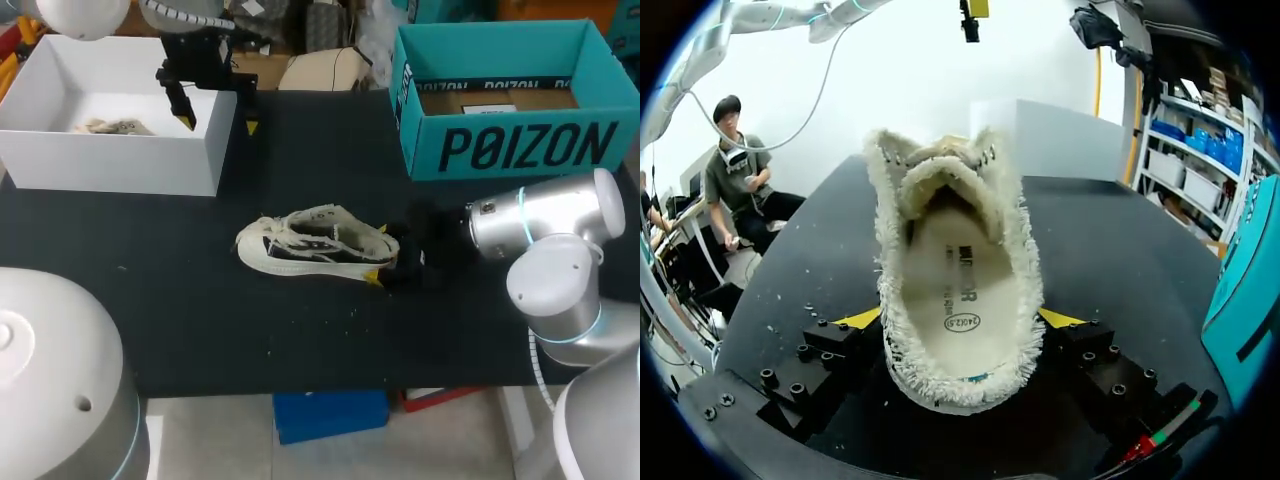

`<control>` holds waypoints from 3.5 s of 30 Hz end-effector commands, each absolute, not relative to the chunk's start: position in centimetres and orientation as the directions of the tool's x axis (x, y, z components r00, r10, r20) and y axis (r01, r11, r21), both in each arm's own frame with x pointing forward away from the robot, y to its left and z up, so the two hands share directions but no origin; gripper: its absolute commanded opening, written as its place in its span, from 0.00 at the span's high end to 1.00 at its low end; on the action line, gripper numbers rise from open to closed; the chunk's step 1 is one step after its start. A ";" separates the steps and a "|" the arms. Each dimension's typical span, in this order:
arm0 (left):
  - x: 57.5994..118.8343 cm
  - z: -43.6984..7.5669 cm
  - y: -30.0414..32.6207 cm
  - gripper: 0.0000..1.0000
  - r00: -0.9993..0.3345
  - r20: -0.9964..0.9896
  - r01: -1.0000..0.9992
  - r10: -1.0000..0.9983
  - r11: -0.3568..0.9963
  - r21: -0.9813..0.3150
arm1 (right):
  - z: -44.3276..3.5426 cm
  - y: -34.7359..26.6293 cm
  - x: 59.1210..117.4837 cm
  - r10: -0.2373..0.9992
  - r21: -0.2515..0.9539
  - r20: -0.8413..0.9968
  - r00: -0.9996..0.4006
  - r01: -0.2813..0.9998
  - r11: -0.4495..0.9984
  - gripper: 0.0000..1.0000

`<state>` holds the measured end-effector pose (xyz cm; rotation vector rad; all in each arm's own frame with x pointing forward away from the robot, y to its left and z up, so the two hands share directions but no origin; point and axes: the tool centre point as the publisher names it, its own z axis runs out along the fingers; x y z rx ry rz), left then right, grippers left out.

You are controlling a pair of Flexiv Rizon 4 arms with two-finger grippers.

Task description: Take the shoe out of the shoebox, open the shoe tongue, remove and reinsert the insole, then place the shoe into the shoebox

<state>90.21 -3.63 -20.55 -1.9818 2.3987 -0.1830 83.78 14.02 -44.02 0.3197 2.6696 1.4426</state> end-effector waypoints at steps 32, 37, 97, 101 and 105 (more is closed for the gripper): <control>86.1 -25.0 -12.4 0.00 -0.195 -0.072 -0.980 -0.978 0.197 -0.019 | -44.4 14.4 83.8 0.228 0.835 0.020 -0.973 0.142 0.532 1.00; 84.8 -27.4 -14.9 0.00 -0.214 -0.141 -0.977 -0.967 0.213 0.024 | -44.4 14.4 83.8 0.228 0.835 0.020 -0.973 0.142 0.532 1.00; 83.6 -36.0 -17.9 1.00 -0.314 -0.266 -0.949 -0.912 0.304 0.079 | -44.4 14.4 83.8 0.228 0.835 0.020 -0.973 0.142 0.532 1.00; 83.7 -35.1 -18.5 1.00 -0.324 -0.248 -0.945 -0.913 0.321 0.055 | -44.4 14.4 83.8 0.228 0.835 0.020 -0.973 0.142 0.532 1.00; 84.0 -33.9 -18.7 1.00 -0.324 -0.234 -0.945 -0.917 0.328 0.023 | -44.4 14.4 83.8 0.228 0.835 0.020 -0.973 0.142 0.532 1.00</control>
